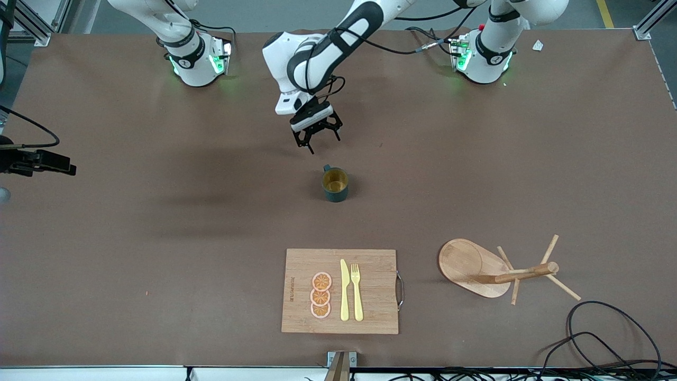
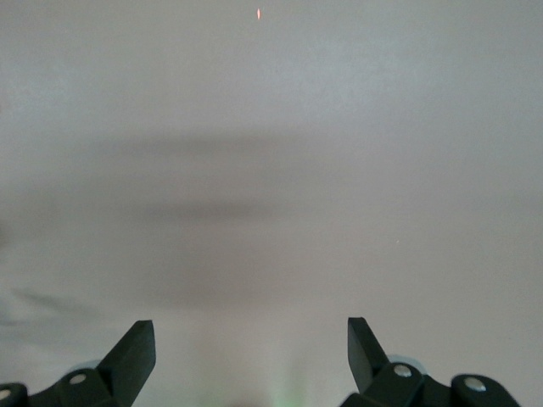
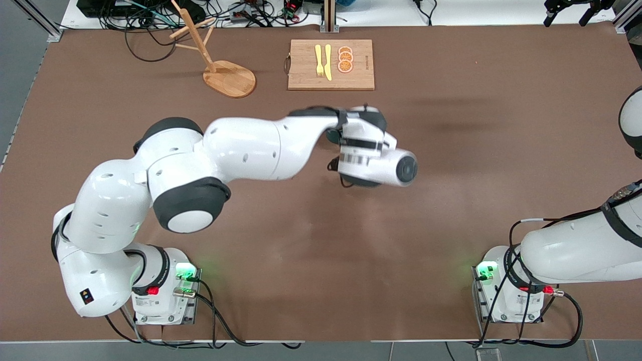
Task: Pass cup and hang on rack
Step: 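Lower the left gripper over the mug handle and grasp it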
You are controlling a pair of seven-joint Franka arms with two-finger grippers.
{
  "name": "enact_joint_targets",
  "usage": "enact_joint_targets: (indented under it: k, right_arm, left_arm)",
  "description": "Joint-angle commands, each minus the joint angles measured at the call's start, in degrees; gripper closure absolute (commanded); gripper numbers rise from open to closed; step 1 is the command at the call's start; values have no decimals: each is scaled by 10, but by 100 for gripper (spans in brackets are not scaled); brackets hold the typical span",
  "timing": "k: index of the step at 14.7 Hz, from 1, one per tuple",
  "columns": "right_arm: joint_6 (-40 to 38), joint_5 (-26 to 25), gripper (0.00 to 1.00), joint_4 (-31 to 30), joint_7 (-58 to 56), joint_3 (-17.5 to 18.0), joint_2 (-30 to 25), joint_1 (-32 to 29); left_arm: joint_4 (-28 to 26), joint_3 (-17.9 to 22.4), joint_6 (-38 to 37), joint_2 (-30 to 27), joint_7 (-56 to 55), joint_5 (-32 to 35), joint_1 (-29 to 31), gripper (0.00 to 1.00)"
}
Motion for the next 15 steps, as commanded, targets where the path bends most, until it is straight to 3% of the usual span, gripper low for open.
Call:
enact_joint_targets:
  k: [1, 9, 15]
  right_arm:
    - [-21, 15, 0, -16, 10, 2, -29, -7]
    - [-1, 8, 0, -123, 9, 4, -150, -6]
    - [-8, 7, 0, -131, 9, 6, -178, -4]
  left_arm:
    - [-38, 5, -1, -8, -52, 73, -9, 0]
    - [-34, 9, -2, 28, -125, 187, -4, 12]
    - [16, 11, 0, 58, -120, 186, 13, 14]
